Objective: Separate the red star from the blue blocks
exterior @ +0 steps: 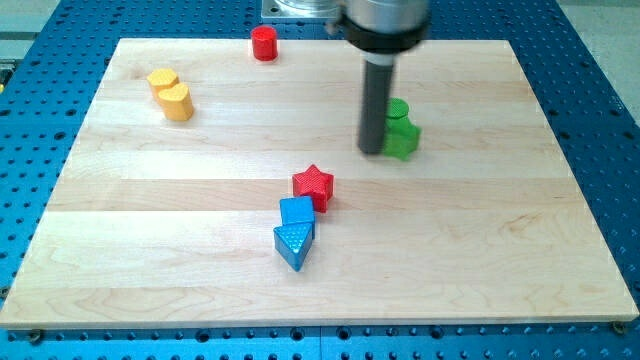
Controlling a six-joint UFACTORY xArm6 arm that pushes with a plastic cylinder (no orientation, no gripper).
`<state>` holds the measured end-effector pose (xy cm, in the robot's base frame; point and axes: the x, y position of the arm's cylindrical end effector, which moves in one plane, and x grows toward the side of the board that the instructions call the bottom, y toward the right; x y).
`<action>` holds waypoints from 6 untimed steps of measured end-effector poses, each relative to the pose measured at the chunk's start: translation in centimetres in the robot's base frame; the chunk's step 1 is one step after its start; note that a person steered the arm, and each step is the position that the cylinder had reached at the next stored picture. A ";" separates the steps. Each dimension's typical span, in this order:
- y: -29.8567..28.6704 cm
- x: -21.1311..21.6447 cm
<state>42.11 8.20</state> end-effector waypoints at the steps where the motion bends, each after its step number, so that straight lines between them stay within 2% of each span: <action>1: -3.6 5.4; 2: -3.7 8.4; 3: -13.7 3.9; 4: -13.9 4.1; 5: -16.3 11.0; 6: -23.8 10.6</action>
